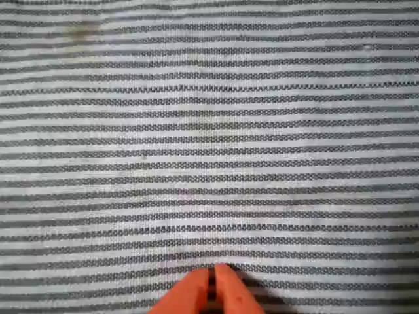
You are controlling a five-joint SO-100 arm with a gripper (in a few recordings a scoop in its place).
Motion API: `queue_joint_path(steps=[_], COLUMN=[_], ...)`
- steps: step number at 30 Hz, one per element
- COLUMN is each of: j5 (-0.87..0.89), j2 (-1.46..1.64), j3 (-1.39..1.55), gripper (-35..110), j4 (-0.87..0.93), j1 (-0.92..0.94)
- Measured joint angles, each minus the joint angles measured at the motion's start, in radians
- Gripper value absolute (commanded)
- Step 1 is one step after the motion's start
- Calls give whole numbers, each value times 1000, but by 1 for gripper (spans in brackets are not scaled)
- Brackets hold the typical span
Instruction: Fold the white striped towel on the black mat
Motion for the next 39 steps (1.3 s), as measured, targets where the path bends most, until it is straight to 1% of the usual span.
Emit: queue_joint_path(steps=[2, 39], j5=[-29, -51], j2=[0, -17], j3=[0, 0], gripper=[0, 0], j4=[0, 0], j1=[0, -2])
